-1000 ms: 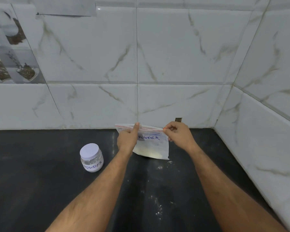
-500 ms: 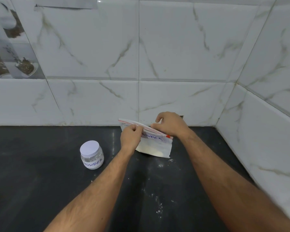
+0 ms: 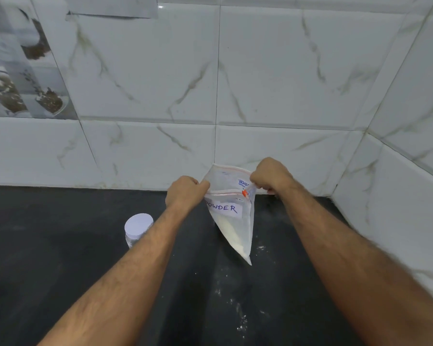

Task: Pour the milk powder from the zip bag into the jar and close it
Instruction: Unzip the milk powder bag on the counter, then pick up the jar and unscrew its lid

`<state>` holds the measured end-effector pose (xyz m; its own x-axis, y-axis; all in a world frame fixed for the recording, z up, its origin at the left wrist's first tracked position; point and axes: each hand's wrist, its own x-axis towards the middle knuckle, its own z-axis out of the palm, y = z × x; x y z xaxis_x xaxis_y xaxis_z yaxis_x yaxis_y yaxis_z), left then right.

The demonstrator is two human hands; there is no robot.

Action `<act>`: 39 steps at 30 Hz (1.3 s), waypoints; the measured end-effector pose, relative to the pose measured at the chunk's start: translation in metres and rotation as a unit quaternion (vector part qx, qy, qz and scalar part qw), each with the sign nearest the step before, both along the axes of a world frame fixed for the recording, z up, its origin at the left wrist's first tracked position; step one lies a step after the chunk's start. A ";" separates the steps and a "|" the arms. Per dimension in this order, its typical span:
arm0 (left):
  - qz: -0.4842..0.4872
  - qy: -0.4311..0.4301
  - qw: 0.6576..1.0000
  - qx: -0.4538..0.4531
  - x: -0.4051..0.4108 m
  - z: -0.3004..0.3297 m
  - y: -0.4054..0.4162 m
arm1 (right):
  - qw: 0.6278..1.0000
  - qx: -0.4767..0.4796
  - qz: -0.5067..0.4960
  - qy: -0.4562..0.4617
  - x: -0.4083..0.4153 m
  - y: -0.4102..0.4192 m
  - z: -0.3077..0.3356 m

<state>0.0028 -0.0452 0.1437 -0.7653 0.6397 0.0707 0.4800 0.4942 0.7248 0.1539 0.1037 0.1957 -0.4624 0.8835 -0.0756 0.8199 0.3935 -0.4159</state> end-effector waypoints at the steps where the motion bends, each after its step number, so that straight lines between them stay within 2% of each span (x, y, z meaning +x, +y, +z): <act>1: -0.001 0.000 1.000 -0.008 0.001 0.003 0.003 | 1.000 -0.009 -0.002 0.009 0.001 -0.002 -0.001; 4: -0.012 0.008 1.000 -0.017 0.004 0.013 0.014 | 0.998 -0.018 -0.020 0.053 0.010 -0.003 0.001; 8: -0.036 0.047 0.998 0.007 0.007 0.043 0.033 | 0.988 0.021 -0.058 0.140 0.031 0.002 0.015; 11: -0.060 0.034 0.997 0.022 0.014 0.055 0.043 | 0.978 0.058 -0.076 0.187 0.045 0.002 0.019; 14: -0.091 0.012 0.995 -0.041 0.025 0.037 0.047 | 0.981 0.058 -0.091 0.159 0.049 -0.004 -0.008; 17: -0.091 0.009 0.985 -0.147 0.039 -0.005 0.044 | 0.996 0.015 -0.072 0.042 0.052 -0.017 -0.054; 22: -0.059 -0.003 0.992 -0.109 0.041 -0.023 0.038 | 0.995 0.028 -0.081 0.059 0.053 -0.017 -0.069; 30: -0.088 0.014 0.988 -0.125 0.043 -0.023 0.027 | 0.992 0.055 -0.077 0.081 0.049 -0.032 -0.067; 35: -0.081 0.018 0.993 -0.087 0.040 -0.022 0.015 | 0.982 0.103 -0.061 0.149 0.042 -0.051 -0.052; 39: -0.078 0.029 0.996 -0.035 0.020 -0.019 -0.004 | 0.957 0.161 -0.050 0.234 0.023 -0.078 -0.037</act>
<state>0.0233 -0.0491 0.1248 -0.6520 0.7556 0.0625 0.5951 0.4589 0.6598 0.1769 0.0255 0.1586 -0.2900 0.8682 0.4027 0.6135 0.4916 -0.6180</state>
